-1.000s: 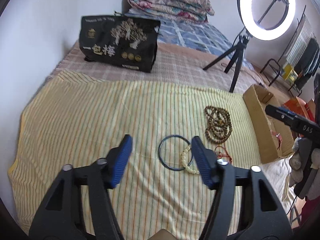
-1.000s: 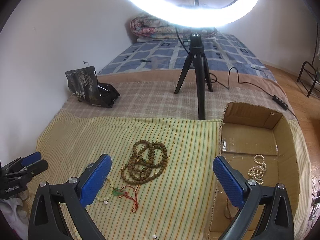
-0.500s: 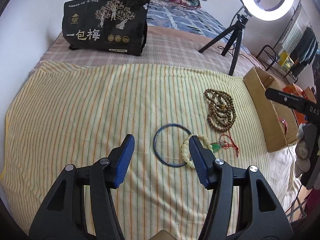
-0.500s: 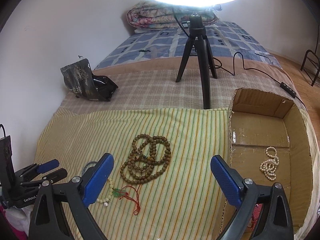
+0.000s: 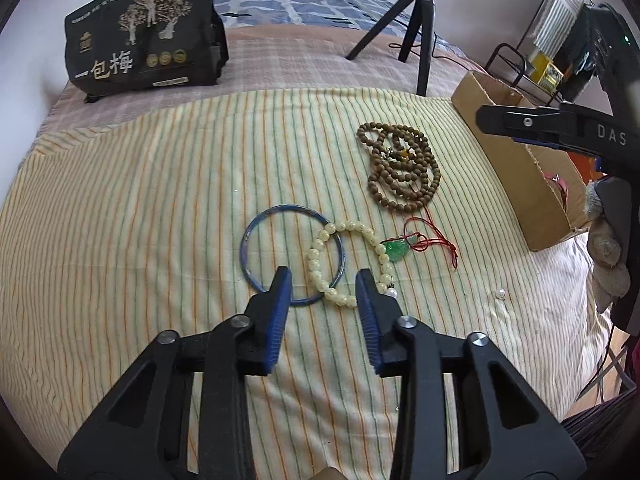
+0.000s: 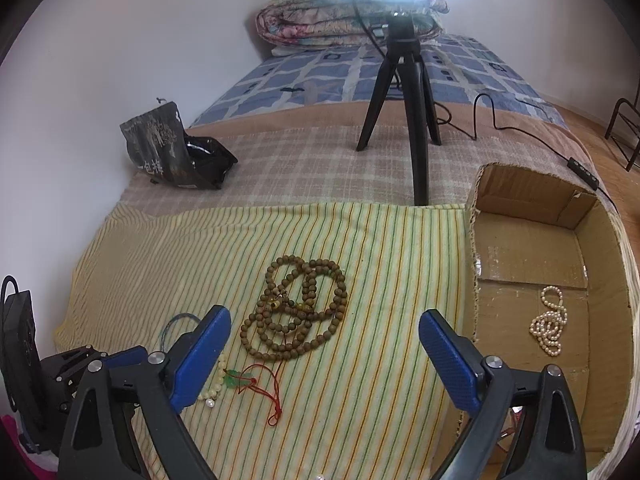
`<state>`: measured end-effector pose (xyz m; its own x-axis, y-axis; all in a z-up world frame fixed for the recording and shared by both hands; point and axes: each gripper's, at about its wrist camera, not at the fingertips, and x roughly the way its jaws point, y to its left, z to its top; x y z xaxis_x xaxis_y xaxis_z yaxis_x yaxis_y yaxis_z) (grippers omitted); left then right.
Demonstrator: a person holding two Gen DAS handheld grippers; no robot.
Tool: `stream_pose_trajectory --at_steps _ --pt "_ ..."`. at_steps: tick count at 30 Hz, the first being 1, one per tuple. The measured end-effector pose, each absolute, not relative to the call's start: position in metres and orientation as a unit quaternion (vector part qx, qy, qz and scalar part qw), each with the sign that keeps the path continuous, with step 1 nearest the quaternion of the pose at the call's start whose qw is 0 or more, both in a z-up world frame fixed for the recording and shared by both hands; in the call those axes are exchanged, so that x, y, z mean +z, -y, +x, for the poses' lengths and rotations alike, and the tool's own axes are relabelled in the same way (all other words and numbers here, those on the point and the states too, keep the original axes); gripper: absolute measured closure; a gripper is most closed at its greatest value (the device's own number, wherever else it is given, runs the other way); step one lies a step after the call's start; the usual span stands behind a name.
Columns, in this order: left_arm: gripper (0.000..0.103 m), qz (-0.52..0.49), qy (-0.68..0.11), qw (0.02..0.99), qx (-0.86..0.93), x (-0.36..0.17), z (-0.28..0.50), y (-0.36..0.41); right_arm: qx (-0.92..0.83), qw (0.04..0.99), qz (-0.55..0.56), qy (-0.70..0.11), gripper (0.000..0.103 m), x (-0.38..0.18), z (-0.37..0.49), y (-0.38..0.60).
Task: Organize jewelry
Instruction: 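Move the left tool to the white bead bracelet while the right approaches the brown mala, then close the left tool on the white bead bracelet while the right grips the brown mala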
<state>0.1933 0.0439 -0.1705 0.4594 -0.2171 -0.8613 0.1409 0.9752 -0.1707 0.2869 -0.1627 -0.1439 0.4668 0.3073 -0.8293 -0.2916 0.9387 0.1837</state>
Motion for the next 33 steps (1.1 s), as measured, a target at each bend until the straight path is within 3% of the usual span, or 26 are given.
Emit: stream_pose_trajectory --at_steps 9,20,33 --pt "0.076 -0.019 -0.514 0.852 -0.098 -0.180 0.208 -0.036 0.169 0.845 0.028 -0.506 0.019 -0.157 0.297 0.161" --pt "0.085 -0.011 -0.531 0.843 -0.088 -0.196 0.220 -0.040 0.168 0.834 0.028 -0.525 0.019 -0.174 0.309 0.150" --pt "0.087 -0.011 -0.529 0.843 -0.095 -0.199 0.222 -0.042 0.160 0.818 0.005 -0.552 0.015 -0.198 0.319 0.124"
